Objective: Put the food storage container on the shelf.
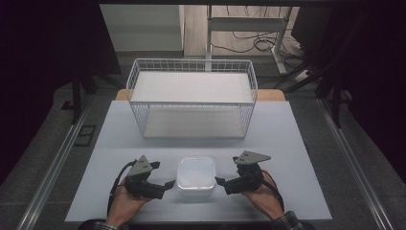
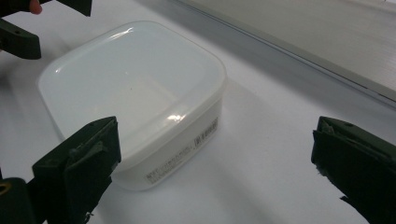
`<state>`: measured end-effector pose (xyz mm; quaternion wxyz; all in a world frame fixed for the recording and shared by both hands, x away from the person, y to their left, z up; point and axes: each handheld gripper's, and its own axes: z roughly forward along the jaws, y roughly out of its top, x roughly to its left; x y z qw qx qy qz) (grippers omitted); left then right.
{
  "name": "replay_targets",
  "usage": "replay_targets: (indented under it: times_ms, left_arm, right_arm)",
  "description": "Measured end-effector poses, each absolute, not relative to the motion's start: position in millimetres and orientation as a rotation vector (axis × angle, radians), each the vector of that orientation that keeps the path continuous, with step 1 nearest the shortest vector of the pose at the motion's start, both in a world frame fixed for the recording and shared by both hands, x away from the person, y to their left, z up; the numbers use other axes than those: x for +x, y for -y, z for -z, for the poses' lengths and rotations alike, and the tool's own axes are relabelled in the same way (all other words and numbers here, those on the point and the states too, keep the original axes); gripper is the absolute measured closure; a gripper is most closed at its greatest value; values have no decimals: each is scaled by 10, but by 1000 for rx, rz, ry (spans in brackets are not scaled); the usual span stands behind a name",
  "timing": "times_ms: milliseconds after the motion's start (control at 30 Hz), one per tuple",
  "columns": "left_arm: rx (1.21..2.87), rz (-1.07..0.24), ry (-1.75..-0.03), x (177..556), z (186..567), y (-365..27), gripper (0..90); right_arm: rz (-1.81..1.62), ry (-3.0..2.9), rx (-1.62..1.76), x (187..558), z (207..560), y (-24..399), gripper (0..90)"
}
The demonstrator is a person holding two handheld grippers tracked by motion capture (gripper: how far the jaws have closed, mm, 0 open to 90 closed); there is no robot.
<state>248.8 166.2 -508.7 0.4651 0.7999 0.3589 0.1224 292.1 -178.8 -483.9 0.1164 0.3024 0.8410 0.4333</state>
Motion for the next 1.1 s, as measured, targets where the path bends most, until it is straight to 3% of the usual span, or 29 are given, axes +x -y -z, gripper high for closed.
replay_targets:
  times_ms: [500, 733, 800, 900, 1033, 1067, 1100]
  left_arm:
    - [1988, -240, -853, 2795, 5068, -1363, 124]
    - [1940, -82, -883, 2881, 5165, -1346, 128]
    - [1929, -4, -876, 2829, 5185, -1326, 162]
    - [1932, 4, -886, 2770, 5172, -1323, 166]
    - [1926, 55, -916, 2679, 5145, -1344, 281]
    - [1929, 50, -918, 2652, 5138, -1352, 324]
    - [1928, 46, -924, 2625, 5128, -1363, 324]
  right_arm:
    - [-1254, -2554, 898, 2981, 4799, 1490, 20]
    - [-1223, -2604, 939, 3046, 4905, 1425, 54]
    - [-1261, -2633, 989, 3049, 4924, 1454, 96]
    - [-1294, -2669, 1018, 3032, 4944, 1477, 116]
    - [-1298, -2710, 1028, 2970, 4960, 1488, 112]
    - [-1276, -2700, 1016, 2932, 4921, 1498, 171]
    - [-1276, -2700, 1016, 2932, 4921, 1498, 171]
